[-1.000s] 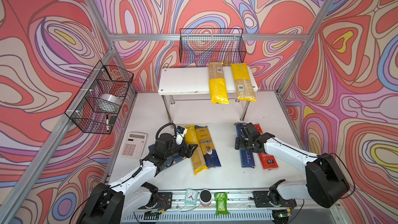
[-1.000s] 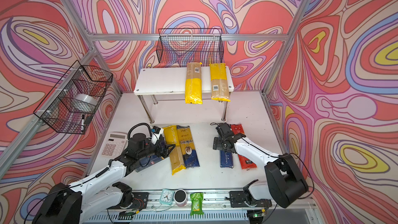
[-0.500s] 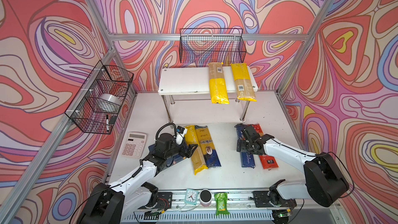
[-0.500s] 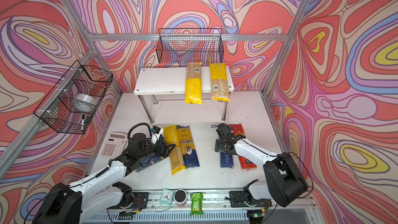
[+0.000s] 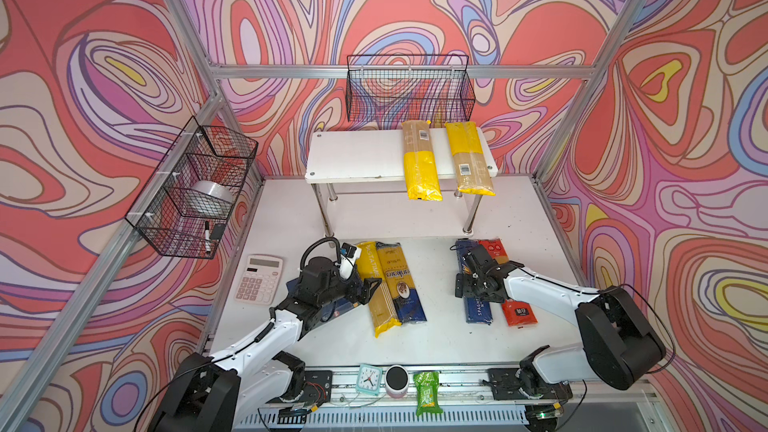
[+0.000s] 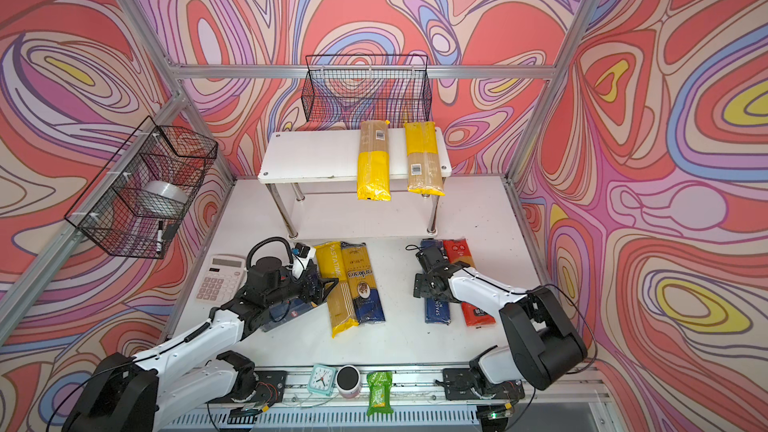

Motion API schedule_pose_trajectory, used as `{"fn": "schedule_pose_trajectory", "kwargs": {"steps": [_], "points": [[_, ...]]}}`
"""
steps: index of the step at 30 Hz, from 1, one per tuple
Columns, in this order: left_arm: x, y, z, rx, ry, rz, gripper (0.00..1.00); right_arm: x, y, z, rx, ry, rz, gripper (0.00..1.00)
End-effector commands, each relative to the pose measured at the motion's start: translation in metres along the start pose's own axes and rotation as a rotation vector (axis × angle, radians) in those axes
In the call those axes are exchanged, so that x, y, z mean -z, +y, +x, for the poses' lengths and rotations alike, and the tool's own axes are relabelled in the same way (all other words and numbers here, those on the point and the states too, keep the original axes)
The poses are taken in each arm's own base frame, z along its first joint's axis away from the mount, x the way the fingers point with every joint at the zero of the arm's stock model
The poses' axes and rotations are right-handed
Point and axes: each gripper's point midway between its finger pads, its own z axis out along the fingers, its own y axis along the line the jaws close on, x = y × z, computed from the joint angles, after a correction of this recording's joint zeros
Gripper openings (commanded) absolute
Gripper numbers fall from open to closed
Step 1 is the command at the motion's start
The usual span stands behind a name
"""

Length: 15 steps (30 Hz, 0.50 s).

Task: Place and organize the pasta boxes and bags onto the shelf
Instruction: 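Close the right gripper on the blue Barilla box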

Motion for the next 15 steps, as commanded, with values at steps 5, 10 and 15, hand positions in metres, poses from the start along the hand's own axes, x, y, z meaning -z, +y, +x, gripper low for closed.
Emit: {"fn": "schedule_pose_trajectory", "kwargs": {"steps": [5, 10, 15], "points": [[0.0001, -0.0039, -0.0079, -0.014, -0.019, 0.012, 1.0, -0.0125, 0.0025, 0.0202, -0.012, 0.091, -0.013, 0.85], [0.0007, -0.0043, -0.0083, -0.015, -0.021, 0.013, 1.0, -0.0123, 0.0068, 0.0206, -0.016, 0.089, -0.041, 0.73], [0.0009, -0.004, -0.0084, -0.013, -0.022, 0.012, 1.0, -0.014, 0.0114, 0.0232, -0.02, 0.101, -0.068, 0.64]]}}
